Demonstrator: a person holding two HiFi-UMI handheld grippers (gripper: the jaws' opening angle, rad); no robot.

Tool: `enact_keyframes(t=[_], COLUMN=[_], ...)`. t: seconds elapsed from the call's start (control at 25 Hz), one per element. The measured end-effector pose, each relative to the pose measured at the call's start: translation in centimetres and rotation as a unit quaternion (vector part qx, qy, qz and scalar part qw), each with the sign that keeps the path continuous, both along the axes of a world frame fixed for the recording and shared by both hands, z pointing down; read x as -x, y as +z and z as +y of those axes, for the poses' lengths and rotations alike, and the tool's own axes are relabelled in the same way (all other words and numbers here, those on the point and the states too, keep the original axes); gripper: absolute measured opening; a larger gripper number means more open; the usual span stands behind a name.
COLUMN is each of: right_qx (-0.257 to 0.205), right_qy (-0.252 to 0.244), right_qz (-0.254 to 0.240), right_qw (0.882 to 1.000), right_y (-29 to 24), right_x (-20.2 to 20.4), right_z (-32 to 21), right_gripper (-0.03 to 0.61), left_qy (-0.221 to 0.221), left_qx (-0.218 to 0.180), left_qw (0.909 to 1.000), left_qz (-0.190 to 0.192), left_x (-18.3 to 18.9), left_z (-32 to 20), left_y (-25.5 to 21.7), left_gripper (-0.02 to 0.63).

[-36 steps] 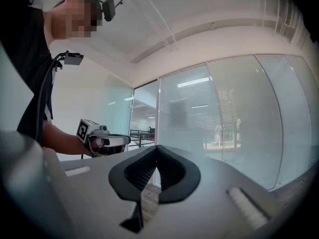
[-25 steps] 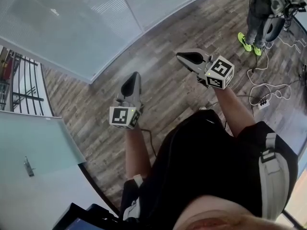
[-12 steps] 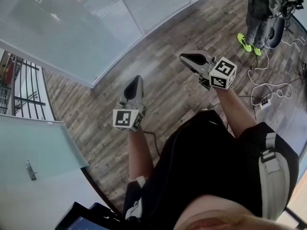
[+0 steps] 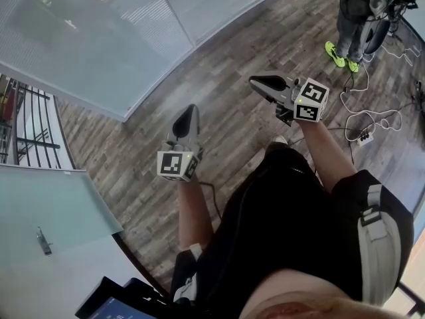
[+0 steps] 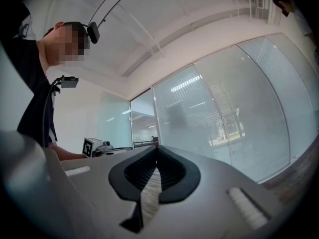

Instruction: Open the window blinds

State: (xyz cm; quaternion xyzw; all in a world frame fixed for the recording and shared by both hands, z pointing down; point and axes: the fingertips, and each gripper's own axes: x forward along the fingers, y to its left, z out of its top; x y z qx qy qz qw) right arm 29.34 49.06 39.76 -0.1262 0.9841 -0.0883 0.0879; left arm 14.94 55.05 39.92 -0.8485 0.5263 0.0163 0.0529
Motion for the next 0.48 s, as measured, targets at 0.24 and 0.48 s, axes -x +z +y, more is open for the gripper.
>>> enact_keyframes(t=[0.24, 0.48], right_qx=[0.004, 0.006], right_qy=[-0.017, -0.027], right_qz=[0.001, 0.002], right_qw=[1.0, 1.0], right_y=[1.3, 2.0], right_x=[-0.3, 0.3], right_z=[-0.7, -4.2], right_gripper=[0.006, 0.006], left_qy=[0.007, 0.001], left_qx=[0.016, 0.025], left_qw=[0.9998, 0.9997], left_qz=[-0.003, -0.007], left_x=[-0.4, 0.3], left_z=[-2.0, -5.3], left_y=[0.8, 1.8], left_gripper=[0.003, 0.003])
